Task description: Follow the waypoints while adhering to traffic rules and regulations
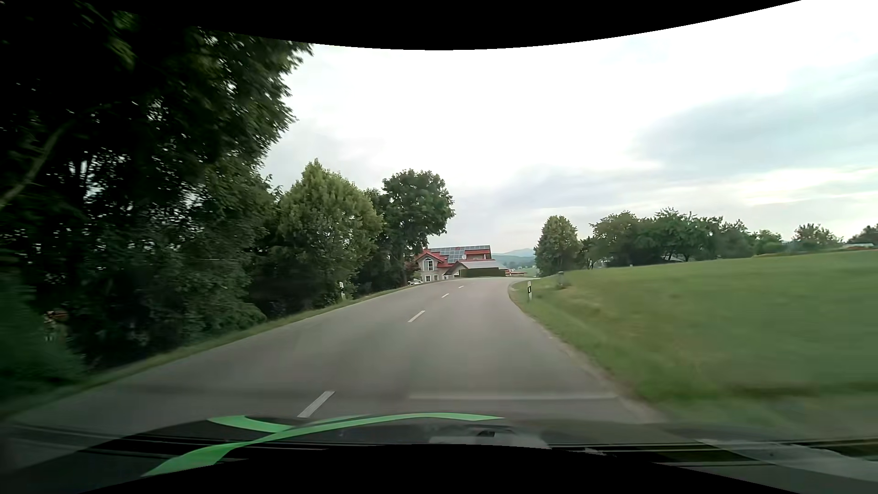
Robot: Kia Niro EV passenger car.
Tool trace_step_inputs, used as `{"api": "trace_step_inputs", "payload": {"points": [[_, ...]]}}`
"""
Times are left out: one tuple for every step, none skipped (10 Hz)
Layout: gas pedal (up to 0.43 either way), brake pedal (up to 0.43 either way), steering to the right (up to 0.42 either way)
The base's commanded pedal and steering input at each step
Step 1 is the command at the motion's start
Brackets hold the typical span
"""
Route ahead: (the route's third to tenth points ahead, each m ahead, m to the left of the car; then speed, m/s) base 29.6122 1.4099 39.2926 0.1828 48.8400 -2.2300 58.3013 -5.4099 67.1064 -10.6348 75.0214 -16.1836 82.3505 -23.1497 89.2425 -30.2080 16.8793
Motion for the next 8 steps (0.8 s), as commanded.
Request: {"api": "trace_step_inputs", "payload": {"points": [[0.0, 0.0, 0.008], [0.0, 0.0, 0.009], [0.0, 0.0, 0.012], [0.0, 0.0, 0.012], [0.0, 0.0, 0.012], [0.0, 0.0, 0.013], [0.0, 0.0, 0.017], [0.0, 0.0, 0.019]]}}
